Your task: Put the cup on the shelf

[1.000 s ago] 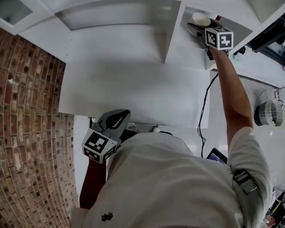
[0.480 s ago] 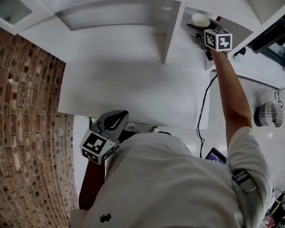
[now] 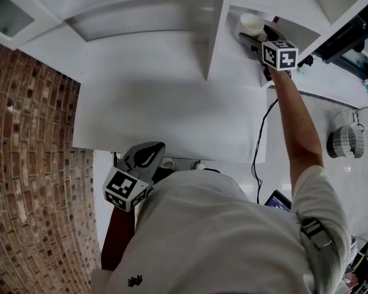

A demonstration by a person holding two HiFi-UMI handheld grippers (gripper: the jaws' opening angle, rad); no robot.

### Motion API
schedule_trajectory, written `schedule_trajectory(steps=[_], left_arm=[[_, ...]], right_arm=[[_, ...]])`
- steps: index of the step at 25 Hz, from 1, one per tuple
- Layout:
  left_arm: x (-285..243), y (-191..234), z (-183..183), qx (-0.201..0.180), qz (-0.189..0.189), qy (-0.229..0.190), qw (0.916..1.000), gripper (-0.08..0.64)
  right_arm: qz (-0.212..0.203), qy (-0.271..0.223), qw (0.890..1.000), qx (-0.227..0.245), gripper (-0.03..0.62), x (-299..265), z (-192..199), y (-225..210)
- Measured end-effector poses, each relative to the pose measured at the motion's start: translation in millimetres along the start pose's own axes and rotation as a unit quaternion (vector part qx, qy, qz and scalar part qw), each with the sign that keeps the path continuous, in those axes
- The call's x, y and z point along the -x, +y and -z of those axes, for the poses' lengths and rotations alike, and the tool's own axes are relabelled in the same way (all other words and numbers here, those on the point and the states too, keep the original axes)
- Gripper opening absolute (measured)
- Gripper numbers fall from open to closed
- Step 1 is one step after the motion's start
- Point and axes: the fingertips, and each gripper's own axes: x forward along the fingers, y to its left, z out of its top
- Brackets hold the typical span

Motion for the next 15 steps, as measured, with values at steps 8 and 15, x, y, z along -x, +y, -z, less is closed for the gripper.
schedule_trajectory(steps=[8,15], left_arm=[[-7,-14,-2,-0.003,0.009,0.001,1.0,0.006],[-13,-33,-3,0.0,0.013,0.0,0.9999,0.006]], right_arm=[[0.001,-0.008,1.0,-0.008,0.439,19,5,5],[0.007,-0.012,1.0,-0.016,0.414,37,13,5]])
